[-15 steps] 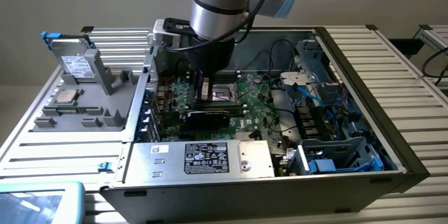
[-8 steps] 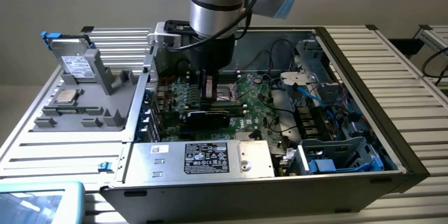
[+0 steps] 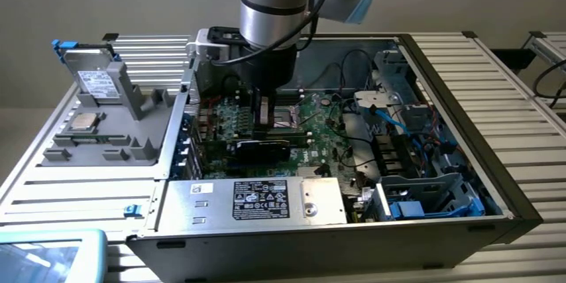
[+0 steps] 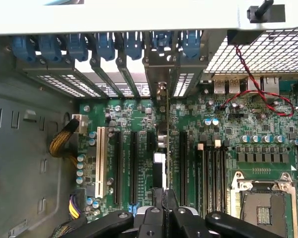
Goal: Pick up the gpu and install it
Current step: 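Press down on the gpu until it lock into place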
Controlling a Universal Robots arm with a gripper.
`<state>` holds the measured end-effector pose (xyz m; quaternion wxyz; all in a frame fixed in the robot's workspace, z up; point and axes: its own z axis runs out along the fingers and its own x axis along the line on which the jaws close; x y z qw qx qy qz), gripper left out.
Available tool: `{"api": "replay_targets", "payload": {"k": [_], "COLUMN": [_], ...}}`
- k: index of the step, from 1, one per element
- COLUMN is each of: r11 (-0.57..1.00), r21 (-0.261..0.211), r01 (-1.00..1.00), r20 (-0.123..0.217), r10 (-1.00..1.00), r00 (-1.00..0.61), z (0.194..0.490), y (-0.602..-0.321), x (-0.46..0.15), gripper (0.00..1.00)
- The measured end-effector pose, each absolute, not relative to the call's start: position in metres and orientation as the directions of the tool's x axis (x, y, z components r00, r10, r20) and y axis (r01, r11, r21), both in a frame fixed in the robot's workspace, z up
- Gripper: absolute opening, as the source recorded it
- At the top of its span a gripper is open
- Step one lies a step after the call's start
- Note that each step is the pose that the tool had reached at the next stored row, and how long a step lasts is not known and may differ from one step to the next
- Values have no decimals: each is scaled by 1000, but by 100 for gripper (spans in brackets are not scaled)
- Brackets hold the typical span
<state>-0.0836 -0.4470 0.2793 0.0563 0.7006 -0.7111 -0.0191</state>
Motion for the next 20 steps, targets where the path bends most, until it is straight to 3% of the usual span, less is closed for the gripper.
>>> {"api": "replay_targets", "payload": {"k": [20], "r11": [16], "r21": [100], "r01": [-995], "r20": [58], "r10": [-998], "r00": [-11], "z": [272], "y": [-436], "x": [-119], "gripper": [12]}}
